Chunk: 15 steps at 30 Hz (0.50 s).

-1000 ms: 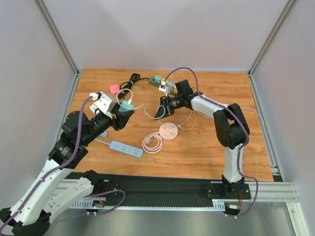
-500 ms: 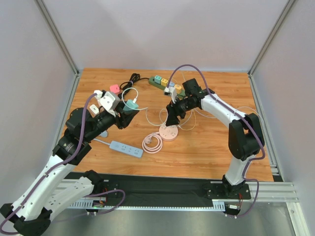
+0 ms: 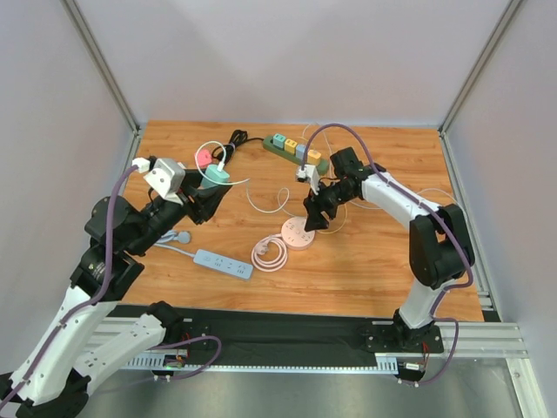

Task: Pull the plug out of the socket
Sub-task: Place the plug at the corner of the board.

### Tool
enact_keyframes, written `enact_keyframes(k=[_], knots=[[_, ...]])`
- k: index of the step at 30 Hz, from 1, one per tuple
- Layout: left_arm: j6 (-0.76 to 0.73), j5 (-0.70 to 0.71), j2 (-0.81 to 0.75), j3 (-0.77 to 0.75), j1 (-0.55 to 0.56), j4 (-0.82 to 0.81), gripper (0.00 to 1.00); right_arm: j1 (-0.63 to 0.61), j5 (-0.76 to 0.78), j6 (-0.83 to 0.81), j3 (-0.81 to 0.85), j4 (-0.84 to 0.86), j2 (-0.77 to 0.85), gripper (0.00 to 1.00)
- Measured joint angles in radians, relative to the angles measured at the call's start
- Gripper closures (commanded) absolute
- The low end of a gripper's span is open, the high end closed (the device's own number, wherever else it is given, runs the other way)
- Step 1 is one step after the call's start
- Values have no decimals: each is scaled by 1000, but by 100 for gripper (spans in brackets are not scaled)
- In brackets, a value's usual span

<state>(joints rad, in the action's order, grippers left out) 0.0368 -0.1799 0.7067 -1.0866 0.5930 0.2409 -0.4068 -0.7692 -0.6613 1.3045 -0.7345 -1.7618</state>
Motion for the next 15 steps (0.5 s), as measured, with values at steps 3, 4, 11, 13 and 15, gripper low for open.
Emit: enact_keyframes(k=[3,4,11,13,15], knots=[[2,7,-8,-28,0,11,100,-23,-3,20,0,26,-4,32],[3,7,-10,-36,0,15,100,-31,-3,29,0,37,-6,31],[2,8,-22,-74,0,34,100,-69,37,123,42,111,-71,31],[0,14,-23,-87,0,48,100,-71,53,151,64,130,-98,32],[-6,25,-26,-102,0,70,100,-71,61,173,70,147,-106,34]])
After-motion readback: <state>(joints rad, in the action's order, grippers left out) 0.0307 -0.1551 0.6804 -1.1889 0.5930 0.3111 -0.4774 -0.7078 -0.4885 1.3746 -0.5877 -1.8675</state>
